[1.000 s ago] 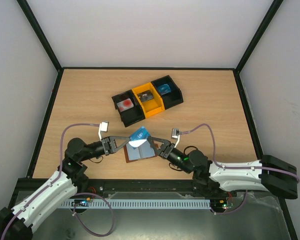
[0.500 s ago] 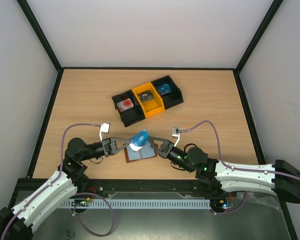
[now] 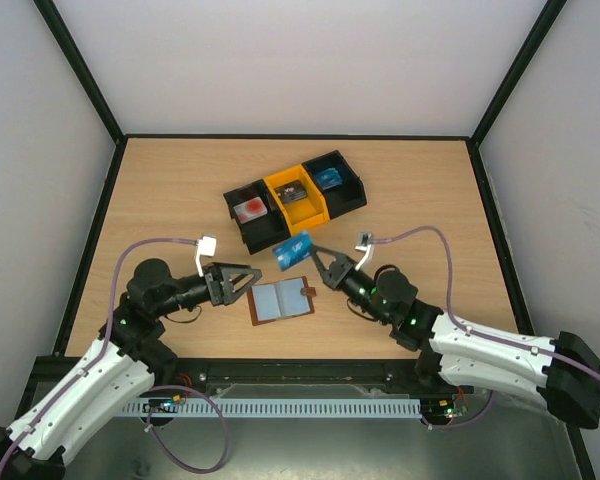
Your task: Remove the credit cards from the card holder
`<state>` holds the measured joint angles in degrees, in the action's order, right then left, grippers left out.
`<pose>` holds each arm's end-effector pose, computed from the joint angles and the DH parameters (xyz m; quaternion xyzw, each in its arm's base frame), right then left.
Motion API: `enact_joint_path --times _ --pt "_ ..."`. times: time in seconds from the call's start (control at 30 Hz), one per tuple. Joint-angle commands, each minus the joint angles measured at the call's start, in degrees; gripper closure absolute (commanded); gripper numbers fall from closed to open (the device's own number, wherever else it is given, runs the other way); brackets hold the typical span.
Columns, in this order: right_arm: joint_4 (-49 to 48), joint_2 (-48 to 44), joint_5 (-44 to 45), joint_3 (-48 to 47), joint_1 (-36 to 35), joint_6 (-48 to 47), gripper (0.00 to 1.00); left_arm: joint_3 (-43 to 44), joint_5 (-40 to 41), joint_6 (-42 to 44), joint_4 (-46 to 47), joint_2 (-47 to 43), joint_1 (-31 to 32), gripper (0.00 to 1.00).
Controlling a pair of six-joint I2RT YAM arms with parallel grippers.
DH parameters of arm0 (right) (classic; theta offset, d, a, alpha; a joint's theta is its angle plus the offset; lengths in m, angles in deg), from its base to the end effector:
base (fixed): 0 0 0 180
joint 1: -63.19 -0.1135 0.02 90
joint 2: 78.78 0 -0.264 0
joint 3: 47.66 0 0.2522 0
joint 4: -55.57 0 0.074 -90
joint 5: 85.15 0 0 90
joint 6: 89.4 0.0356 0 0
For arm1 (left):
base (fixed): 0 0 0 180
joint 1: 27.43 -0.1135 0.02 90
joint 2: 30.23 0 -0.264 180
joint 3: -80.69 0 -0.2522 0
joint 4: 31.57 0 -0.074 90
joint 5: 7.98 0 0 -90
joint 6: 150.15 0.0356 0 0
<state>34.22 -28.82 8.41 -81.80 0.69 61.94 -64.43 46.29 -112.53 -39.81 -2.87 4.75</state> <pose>0.0952 0.1780 0.2574 0.0162 0.6720 0.6431 0.3668 0.1061 -0.0913 0.2665 0.0935 0.7045 -0.6114 0.3480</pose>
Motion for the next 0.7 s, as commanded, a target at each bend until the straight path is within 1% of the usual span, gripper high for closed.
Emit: enact_joint_path --times 0.0,0.17,0.3,0.43,0.53,0.67 --pt "3.39 0.67 -4.36 -3.41 9.20 -4.26 0.98 5.25 6.91 9.25 -12.40 -0.68 -0.17 0.00" --pt "5.18 4.41 -7.38 -7.98 19.76 -8.58 0.98 9.11 12.91 13.84 -18.36 -0.47 -0.17 0.00" --pt "6.45 9.71 -8.45 -12.01 27.62 -13.20 0.98 10.32 15.97 13.11 -20.12 0.22 -0.17 0.00" --pt "6.55 17.74 -10.48 -16.37 34.98 -15.99 0.98 13.21 15.83 15.46 -23.26 2.22 -0.19 0.00" --pt "5.90 24.26 -10.85 -19.62 39.01 -17.77 0.98 14.83 17.05 16.98 -25.62 3.14 -0.19 0.00" --pt "5.78 32.83 -9.68 -24.87 41.63 -21.09 0.98 14.29 15.59 18.43 -25.61 2.83 -0.15 0.00"
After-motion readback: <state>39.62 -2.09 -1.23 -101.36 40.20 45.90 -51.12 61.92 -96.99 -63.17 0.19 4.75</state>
